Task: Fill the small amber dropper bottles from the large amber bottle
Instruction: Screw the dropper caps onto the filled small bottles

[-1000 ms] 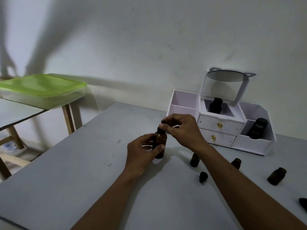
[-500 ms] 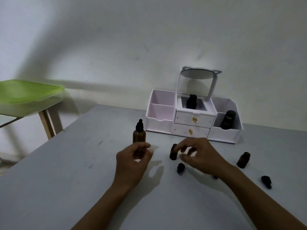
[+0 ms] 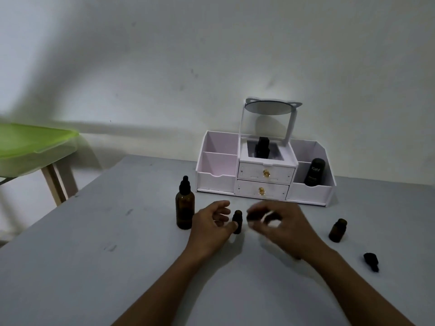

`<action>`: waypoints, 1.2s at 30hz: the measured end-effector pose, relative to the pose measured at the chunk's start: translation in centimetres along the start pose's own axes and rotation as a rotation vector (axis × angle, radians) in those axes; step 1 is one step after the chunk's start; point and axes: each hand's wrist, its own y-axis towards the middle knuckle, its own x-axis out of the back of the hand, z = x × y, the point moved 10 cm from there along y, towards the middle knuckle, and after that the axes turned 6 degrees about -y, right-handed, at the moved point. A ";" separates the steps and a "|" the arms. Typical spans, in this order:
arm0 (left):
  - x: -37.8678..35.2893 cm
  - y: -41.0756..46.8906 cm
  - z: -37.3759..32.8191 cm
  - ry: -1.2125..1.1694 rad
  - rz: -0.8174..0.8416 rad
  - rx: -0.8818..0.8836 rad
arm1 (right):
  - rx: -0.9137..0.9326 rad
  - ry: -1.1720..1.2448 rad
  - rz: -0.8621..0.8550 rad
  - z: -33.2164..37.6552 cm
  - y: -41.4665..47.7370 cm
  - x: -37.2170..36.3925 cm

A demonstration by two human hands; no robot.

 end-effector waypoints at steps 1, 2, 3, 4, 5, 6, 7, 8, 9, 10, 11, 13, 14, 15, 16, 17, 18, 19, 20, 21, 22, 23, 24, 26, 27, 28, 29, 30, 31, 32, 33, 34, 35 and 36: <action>-0.1 0.2 0.1 0.001 0.007 0.004 | -0.021 0.113 -0.101 0.1 0.6 1.5; -0.2 0.4 0.2 0.001 0.018 0.007 | -0.045 0.210 -0.170 0.0 1.2 2.5; -0.4 0.5 0.4 0.004 0.035 0.011 | -0.060 0.273 -0.211 0.0 1.8 3.1; -0.7 0.5 0.6 0.008 0.053 0.017 | -0.065 0.299 -0.229 0.1 2.4 3.3; -0.9 0.5 0.8 0.012 0.071 0.025 | -0.066 0.314 -0.229 0.1 2.9 3.2; -1.0 0.4 1.0 0.016 0.085 0.030 | -0.065 0.340 -0.225 0.1 3.3 3.0; -1.1 0.4 1.2 0.020 0.097 0.031 | -0.069 0.374 -0.221 0.0 3.6 2.7; -1.2 0.4 1.2 0.025 0.108 0.029 | -0.078 0.402 -0.220 -0.3 3.7 2.4; -1.3 0.4 1.2 0.028 0.121 0.024 | -0.088 0.418 -0.220 -0.6 3.7 2.2; -1.4 0.4 1.2 0.026 0.132 0.020 | -0.097 0.422 -0.220 -1.0 3.7 1.9; -1.5 0.4 1.2 0.023 0.138 0.021 | -0.102 0.422 -0.218 -1.3 3.8 1.7; -1.4 0.4 1.3 0.017 0.132 0.031 | -0.107 0.418 -0.210 -1.7 3.8 1.4; -1.3 0.4 1.3 0.015 0.126 0.032 | -0.106 0.414 -0.209 -1.9 3.7 1.3; -1.3 0.4 1.2 0.018 0.123 0.028 | -0.107 0.412 -0.206 -2.0 3.7 1.2; -1.3 0.4 1.2 0.023 0.122 0.022 | -0.108 0.415 -0.200 -2.1 3.6 1.1; -1.4 0.4 1.1 0.025 0.121 0.018 | -0.112 0.421 -0.192 -2.2 3.6 0.9; -1.4 0.4 1.1 0.026 0.120 0.017 | -0.115 0.426 -0.186 -2.4 3.6 0.8; -1.4 0.4 1.1 0.027 0.119 0.016 | -0.117 0.429 -0.180 -2.4 3.6 0.6; -1.4 0.4 1.1 0.030 0.118 0.015 | -0.120 0.420 -0.174 -2.5 3.5 0.3; -1.4 0.4 1.1 0.032 0.117 0.014 | -0.122 0.394 -0.165 -2.7 3.6 0.1; -1.5 0.4 1.1 0.035 0.117 0.015 | -0.120 0.348 -0.150 -2.8 3.6 -0.3; -1.5 0.3 1.0 0.040 0.117 0.015 | -0.115 0.292 -0.128 -2.9 3.6 -0.7; -1.5 0.3 1.0 0.046 0.117 0.012 | -0.111 0.240 -0.105 -3.0 3.5 -1.2; -1.6 0.3 0.8 0.061 0.118 -0.004 | -0.112 0.175 -0.069 -3.2 3.3 -2.2; -1.6 0.3 0.7 0.070 0.116 -0.012 | -0.113 0.159 -0.063 -3.3 3.2 -2.5; -1.6 0.3 0.7 0.080 0.114 -0.020 | -0.116 0.150 -0.067 -3.3 3.1 -2.7; -1.6 0.3 0.6 0.088 0.113 -0.026 | -0.117 0.145 -0.078 -3.3 3.0 -2.7; -1.6 0.4 0.6 0.091 0.112 -0.030 | -0.112 0.139 -0.092 -3.3 3.0 -2.6; -1.6 0.4 0.6 0.094 0.113 -0.035 | -0.103 0.134 -0.106 -3.3 3.0 -2.6; -1.5 0.4 0.6 0.097 0.112 -0.039 | -0.094 0.131 -0.119 -3.2 3.0 -2.6; -1.5 0.4 0.6 0.101 0.112 -0.045 | -0.090 0.132 -0.132 -3.1 3.0 -2.6; -1.5 0.4 0.5 0.103 0.112 -0.051 | -0.091 0.134 -0.144 -3.1 3.0 -2.7; -1.5 0.4 0.5 0.104 0.112 -0.057 | -0.094 0.136 -0.155 -3.1 3.0 -2.7; -1.5 0.4 0.4 0.103 0.111 -0.061 | -0.093 0.136 -0.167 -3.1 2.9 -2.8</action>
